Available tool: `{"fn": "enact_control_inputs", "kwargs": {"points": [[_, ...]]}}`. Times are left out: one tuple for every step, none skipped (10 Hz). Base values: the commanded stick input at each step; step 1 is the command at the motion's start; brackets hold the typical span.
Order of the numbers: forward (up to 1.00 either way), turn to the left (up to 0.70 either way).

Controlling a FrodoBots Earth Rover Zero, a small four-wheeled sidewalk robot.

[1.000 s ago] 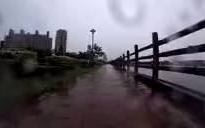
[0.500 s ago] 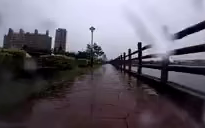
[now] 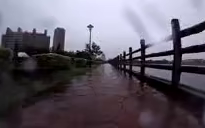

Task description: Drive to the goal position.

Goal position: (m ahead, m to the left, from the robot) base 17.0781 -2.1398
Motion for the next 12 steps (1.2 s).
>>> {"fn": "enact_control_inputs", "kwargs": {"points": [[1.0, 0.0], [1.0, 0.0], [1.0, 0.0], [1.0, 0.0], [1.0, -0.02], [1.0, -0.05], [1.0, -0.18], [1.0, -0.16], [1.0, -0.09], [1.0, -0.01], [1.0, 0.0], [1.0, 0.0]]}}
